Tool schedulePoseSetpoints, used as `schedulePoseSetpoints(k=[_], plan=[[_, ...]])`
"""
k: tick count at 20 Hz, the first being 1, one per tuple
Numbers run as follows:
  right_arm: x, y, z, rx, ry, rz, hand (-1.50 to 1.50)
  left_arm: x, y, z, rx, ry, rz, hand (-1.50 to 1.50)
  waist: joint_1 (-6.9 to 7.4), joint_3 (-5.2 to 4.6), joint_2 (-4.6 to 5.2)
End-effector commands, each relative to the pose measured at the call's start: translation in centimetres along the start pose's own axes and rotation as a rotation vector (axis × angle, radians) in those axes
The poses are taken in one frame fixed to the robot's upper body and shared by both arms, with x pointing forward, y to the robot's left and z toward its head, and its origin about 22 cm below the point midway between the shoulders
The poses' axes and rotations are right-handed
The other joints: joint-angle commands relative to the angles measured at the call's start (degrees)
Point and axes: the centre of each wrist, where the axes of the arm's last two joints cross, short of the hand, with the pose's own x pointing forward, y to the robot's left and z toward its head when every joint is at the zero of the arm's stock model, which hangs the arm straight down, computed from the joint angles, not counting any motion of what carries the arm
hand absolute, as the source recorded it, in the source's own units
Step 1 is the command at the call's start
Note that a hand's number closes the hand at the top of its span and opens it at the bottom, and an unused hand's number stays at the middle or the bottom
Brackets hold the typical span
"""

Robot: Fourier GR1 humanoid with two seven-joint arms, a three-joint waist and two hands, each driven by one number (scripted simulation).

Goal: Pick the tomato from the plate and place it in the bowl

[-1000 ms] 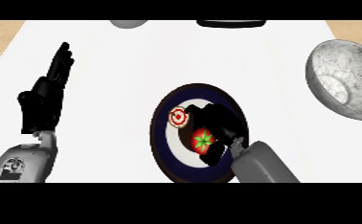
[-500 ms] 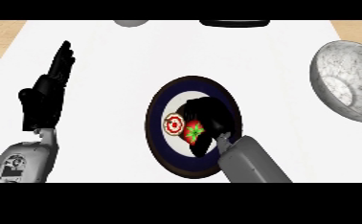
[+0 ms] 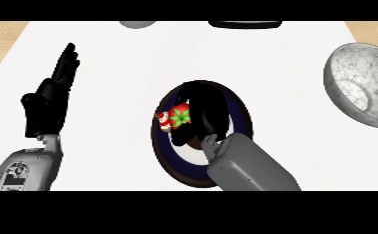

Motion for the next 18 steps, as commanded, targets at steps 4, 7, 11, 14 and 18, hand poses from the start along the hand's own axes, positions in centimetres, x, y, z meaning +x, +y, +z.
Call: schedulePoseSetpoints(k=[4,7,11,14,18], plan=[[4.4,-4.9,2.0,-0.319,0.02,-0.148,1.5,-0.1,-0.4,0.1,0.028,0.003,-0.003,0.0,-1.64,-0.03,-0.27],[3.3,-6.5,2.8,-0.428,0.092,-0.101,1.5,-0.8,1.6,0.8,0.016,0.025,-0.016,0.0,-1.84,-0.04,-0.5],[0.8,-8.9,2.1,-0.52,0.143,-0.105,1.5,0.2,-0.6,-0.1,0.029,0.021,-0.014,0.0,-1.87,0.02,-0.07],[-1.7,-11.6,0.5,-0.59,0.182,-0.131,1.5,0.5,1.5,0.3,0.019,0.022,-0.004,0.0,-1.08,0.03,0.07],[-5.1,-14.2,1.6,-0.642,0.187,-0.163,1.5,-0.4,-0.1,-0.3,0.021,-0.004,-0.004,0.0,-1.52,0.02,0.19]])
